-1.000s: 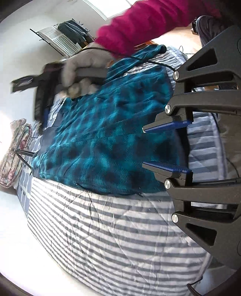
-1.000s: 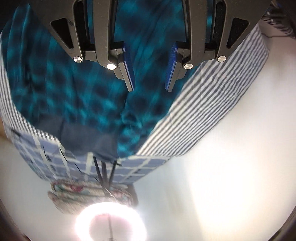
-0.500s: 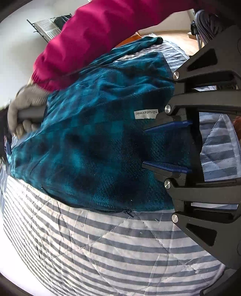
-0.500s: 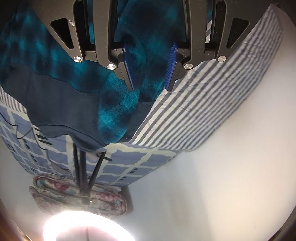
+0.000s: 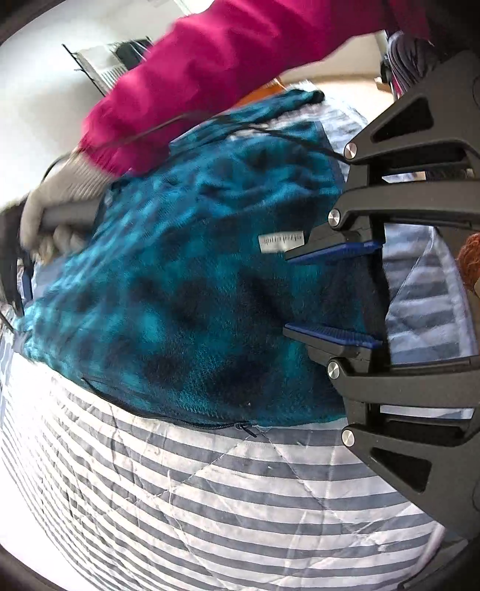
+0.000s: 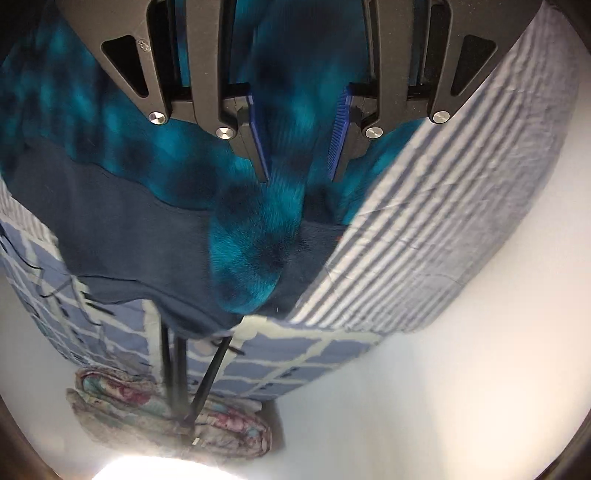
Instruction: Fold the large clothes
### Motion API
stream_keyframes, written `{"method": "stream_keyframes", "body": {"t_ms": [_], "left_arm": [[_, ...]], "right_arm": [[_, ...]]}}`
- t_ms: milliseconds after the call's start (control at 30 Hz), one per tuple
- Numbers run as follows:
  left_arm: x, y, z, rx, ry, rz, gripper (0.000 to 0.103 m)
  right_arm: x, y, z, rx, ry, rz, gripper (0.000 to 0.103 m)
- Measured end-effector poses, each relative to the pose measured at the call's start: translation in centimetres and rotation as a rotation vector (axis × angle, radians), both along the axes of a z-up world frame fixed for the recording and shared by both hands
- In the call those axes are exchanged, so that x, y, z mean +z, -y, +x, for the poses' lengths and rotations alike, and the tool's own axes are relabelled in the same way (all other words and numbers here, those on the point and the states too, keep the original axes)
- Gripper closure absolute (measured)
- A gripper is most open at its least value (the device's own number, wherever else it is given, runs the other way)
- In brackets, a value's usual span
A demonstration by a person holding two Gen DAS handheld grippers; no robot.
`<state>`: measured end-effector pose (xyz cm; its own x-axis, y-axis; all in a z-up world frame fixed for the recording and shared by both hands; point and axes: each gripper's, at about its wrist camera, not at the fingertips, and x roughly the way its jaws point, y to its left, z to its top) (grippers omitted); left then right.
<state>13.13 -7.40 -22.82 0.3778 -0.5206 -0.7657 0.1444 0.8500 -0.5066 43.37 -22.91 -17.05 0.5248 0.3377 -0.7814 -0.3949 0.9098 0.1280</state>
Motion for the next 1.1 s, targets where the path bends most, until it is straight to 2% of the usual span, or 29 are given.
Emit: {"method": "stream_keyframes", "body": {"t_ms": [67, 167, 233, 333, 467, 533, 600, 633, 667, 700, 800, 900, 1000, 1100], "left_arm": [[0.9, -0.1, -0.4, -0.001, 0.027, 0.000, 0.072], [1.8, 0.2, -0.9, -0.010, 0.042, -0.022, 0.072], [2.0, 0.6, -1.2, -0.013, 0.045, -0.030, 0.072], [1.9, 1.5, -1.4, -0.026, 0.040, -0.011, 0.072], [0.7, 2.6, -1.1, -0.027, -0.004, 0.007, 0.072], [0.2, 3.3, -1.0, -0.031, -0.024, -0.002, 0.072], [-0.1, 3.9, -1.1, -0.040, -0.014, 0.024, 0.072], [-0.2, 4.4, -1.1, -0.044, -0.002, 0.067, 0.076], [-0.3, 4.7, -1.1, -0.043, 0.003, 0.093, 0.096], [-0.3, 4.8, -1.2, -0.040, 0.003, 0.092, 0.098], [0.9, 4.6, -1.7, -0.038, 0.035, 0.034, 0.100], [2.0, 5.6, -2.2, -0.090, 0.081, 0.035, 0.100], [0.8, 6.3, -1.9, -0.099, 0.057, 0.068, 0.100], [-0.5, 6.7, -1.4, -0.106, 0.018, 0.066, 0.100]], "right_arm": [[2.3, 1.2, -2.6, 0.016, 0.007, 0.048, 0.073], [5.4, 3.4, -7.5, 0.034, 0.029, 0.089, 0.063], [6.6, 5.0, -11.0, 0.034, 0.035, 0.097, 0.062], [6.6, 7.0, -15.0, 0.028, -0.023, 0.131, 0.062], [4.8, 8.1, -19.2, 0.025, -0.092, 0.115, 0.062], [3.7, 8.2, -20.3, 0.025, -0.120, 0.112, 0.062], [2.8, 8.3, -20.7, 0.021, -0.140, 0.113, 0.062], [2.1, 8.2, -20.7, 0.016, -0.156, 0.121, 0.062], [1.6, 8.2, -20.6, 0.014, -0.168, 0.131, 0.062], [1.2, 8.3, -20.6, 0.012, -0.177, 0.143, 0.062], [0.0, 8.0, -19.8, 0.005, -0.200, 0.162, 0.062], [-0.2, 7.7, -19.3, 0.006, -0.194, 0.167, 0.062], [-0.2, 7.1, -18.8, 0.017, -0.175, 0.198, 0.062], [-1.1, 5.6, -18.9, 0.046, -0.157, 0.167, 0.062]]}}
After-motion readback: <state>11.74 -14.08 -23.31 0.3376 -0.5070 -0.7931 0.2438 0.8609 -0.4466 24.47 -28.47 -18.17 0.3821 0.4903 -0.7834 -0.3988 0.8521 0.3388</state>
